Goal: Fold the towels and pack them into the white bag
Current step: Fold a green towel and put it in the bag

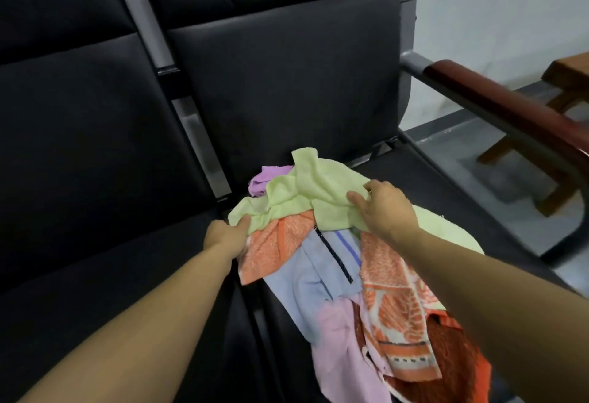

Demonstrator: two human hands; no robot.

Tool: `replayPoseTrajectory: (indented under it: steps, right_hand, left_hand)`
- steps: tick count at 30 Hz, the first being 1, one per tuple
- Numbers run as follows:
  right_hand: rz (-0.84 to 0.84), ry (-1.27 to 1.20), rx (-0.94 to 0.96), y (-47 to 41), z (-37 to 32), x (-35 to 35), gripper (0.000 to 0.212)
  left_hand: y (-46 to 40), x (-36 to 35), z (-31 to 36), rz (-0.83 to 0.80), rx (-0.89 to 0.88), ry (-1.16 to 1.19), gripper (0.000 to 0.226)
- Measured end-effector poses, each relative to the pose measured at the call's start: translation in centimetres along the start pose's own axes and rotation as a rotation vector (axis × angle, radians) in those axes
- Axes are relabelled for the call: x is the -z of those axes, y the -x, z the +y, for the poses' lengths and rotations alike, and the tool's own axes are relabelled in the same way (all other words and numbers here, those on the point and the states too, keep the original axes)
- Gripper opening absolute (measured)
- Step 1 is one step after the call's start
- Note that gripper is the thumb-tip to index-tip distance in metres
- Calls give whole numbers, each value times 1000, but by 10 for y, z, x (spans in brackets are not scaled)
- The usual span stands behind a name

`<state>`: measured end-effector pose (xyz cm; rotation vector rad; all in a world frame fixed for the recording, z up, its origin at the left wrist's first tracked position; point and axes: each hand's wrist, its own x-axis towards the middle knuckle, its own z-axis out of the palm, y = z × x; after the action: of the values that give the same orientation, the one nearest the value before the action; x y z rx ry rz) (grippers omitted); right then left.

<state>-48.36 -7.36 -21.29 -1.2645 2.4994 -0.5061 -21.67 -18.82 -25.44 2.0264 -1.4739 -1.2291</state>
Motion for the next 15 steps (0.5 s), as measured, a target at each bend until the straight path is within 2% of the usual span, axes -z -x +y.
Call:
replayPoseTrajectory:
  steps: [2, 5, 10, 15]
  right_hand:
    - [7, -51, 16, 4, -2, -1, 40]
    - [73, -163, 42, 13, -11, 6, 36]
    - [53, -228, 148, 33, -33, 21, 39]
    - [-80, -325, 228, 81, -83, 25, 34]
  left_hand:
    - [-3, -6, -2, 10, -27, 52, 37]
    - [6, -5, 2, 117, -98, 106, 23]
    - [30, 38, 7, 212, -180, 183, 24]
    - [60, 138, -25, 350, -127, 126, 25]
